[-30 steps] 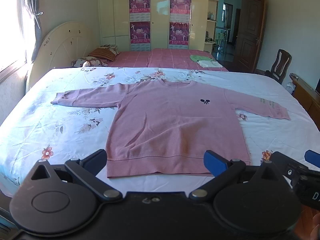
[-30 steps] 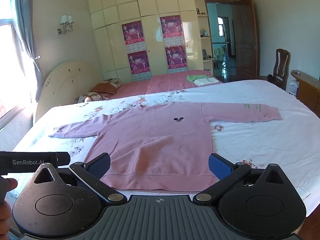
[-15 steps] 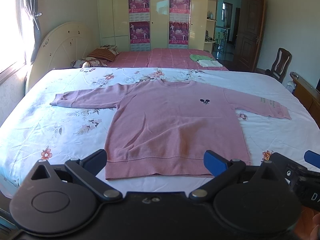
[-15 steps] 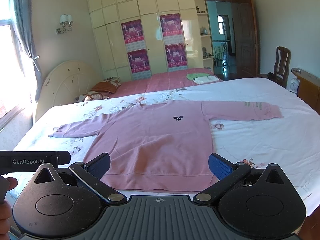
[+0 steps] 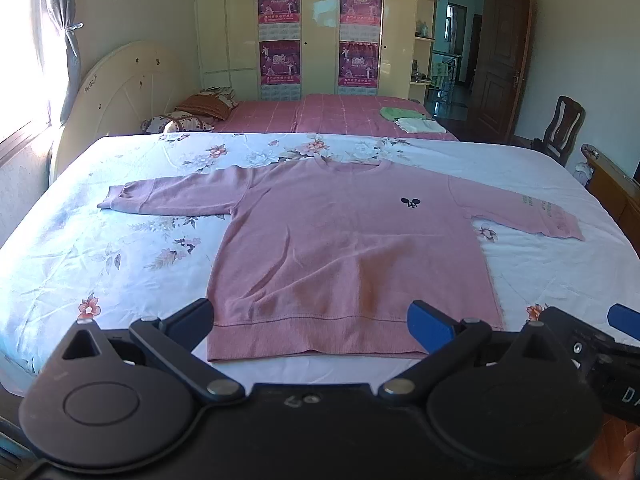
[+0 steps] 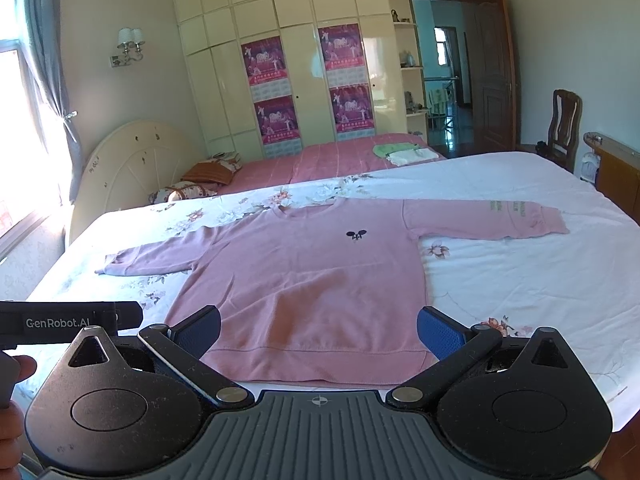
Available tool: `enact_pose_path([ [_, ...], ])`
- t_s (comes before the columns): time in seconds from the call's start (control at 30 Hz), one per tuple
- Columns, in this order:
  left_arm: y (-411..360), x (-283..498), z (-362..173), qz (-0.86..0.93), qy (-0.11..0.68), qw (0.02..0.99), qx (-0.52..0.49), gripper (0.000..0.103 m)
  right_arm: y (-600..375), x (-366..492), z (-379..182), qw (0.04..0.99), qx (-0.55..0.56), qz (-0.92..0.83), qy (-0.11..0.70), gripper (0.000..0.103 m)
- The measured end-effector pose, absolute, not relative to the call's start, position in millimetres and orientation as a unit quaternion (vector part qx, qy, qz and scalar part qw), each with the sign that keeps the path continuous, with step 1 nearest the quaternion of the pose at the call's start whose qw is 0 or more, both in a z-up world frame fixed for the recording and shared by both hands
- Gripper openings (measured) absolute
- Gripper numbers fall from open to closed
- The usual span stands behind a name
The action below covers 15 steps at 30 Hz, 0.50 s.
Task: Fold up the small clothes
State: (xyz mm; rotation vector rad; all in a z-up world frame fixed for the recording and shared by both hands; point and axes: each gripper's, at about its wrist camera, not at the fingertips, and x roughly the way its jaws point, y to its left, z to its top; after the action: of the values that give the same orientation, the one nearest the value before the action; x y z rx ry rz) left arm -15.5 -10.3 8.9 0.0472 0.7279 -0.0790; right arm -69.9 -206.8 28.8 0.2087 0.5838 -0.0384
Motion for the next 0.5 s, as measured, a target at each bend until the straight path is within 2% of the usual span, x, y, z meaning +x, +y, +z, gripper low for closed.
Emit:
enact_pose_path([
  [0.5,-6,21,-3,-0.034,0.366,0.93,0.024,0.103,-209,-49,21,0.95,0.106,-0.046,0.29,0.103],
])
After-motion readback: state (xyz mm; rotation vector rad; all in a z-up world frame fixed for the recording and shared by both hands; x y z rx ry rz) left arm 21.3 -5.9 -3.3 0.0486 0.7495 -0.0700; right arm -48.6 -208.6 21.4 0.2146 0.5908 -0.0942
